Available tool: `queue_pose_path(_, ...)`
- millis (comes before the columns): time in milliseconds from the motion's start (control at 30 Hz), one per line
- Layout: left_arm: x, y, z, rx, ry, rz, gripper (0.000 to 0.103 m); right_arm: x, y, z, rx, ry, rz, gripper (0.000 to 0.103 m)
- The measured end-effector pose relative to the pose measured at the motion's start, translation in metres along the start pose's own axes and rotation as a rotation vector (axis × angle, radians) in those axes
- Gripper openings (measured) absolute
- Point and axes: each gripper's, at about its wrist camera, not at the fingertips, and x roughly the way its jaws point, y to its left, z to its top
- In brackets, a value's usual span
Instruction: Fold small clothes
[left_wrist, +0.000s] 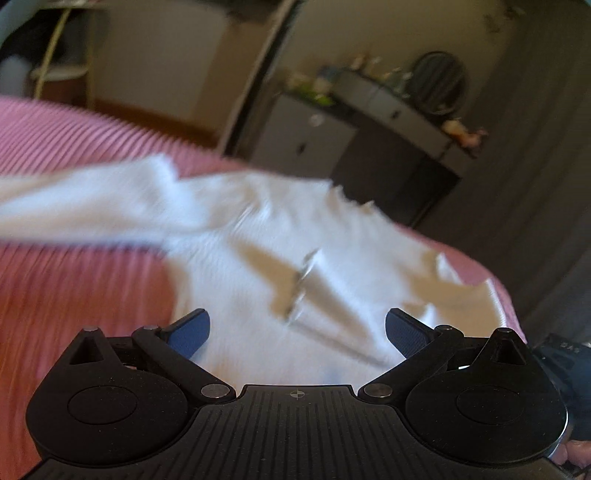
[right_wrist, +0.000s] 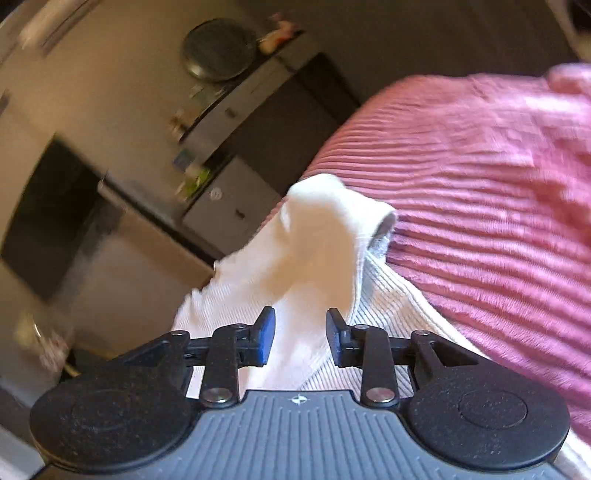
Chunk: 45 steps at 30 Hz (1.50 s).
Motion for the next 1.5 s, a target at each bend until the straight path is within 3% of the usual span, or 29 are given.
queue_pose_path(167,0.046,-0.012,0.017,0.097,-0.022,0.003,0.103,0.013,-0.009,0.006,-0.003,0.003,-0.008,0.038)
queue_pose_path(300,0.090,-0.023,0.023,0.134,0.111,-0.044,0.101,0.019,-0.025,0.015,0.035,-0.018,-0.012,0.038)
queue_pose_path(333,0.099,-0.026,0.022,0.150,0.143,-0.035,0.084,0.021,-0.029,0.018,0.049,-0.027,0.001,0.038)
queue_pose_path(367,0.105,-0.030,0.021,0.168,0.168,-0.013,0.058,0.024,-0.032,0.021,0.055,-0.039,0.013,0.038)
queue_pose_path(433,0.111,-0.035,0.018,0.214,0.163,0.052,0.046,0.031,-0.036,0.026,0.055,-0.063,0.034,0.038)
queue_pose_path(533,0.109,-0.038,0.021,0.223,0.158,0.062,0.013,0.042,-0.042,0.032,0.080,-0.063,0.098,0.037)
queue_pose_path(667,0.084,-0.045,0.039,0.242,0.081,0.034,0.013,0.048,-0.043,0.036,0.108,-0.088,0.160,0.035)
queue_pose_path(767,0.065,-0.044,0.058,0.282,0.011,0.068,0.013,0.046,-0.040,0.038,0.099,-0.100,0.163,0.035)
queue_pose_path(867,0.061,-0.029,0.072,0.282,-0.007,0.130,0.013,0.048,-0.043,0.036,0.134,-0.086,0.167,0.036)
queue_pose_path(1000,0.073,0.002,0.067,0.189,0.064,0.195,0.014,0.056,-0.042,0.029,0.166,-0.057,0.174,0.036)
queue_pose_path(1100,0.082,0.009,0.054,0.207,0.113,0.208,0.015,0.067,-0.039,0.028,0.156,-0.068,0.149,0.033)
queue_pose_path(1233,0.095,0.019,0.050,0.202,0.141,0.207,0.015,0.082,-0.042,0.024,0.151,-0.071,0.090,0.006)
queue_pose_path(1300,0.096,0.022,0.054,0.196,0.136,0.201,0.014,0.082,-0.038,0.023,0.102,-0.089,0.071,0.006)
queue_pose_path(1500,0.074,0.005,0.067,0.212,-0.046,0.103,0.013,0.062,-0.035,0.029,0.058,-0.232,0.084,0.006)
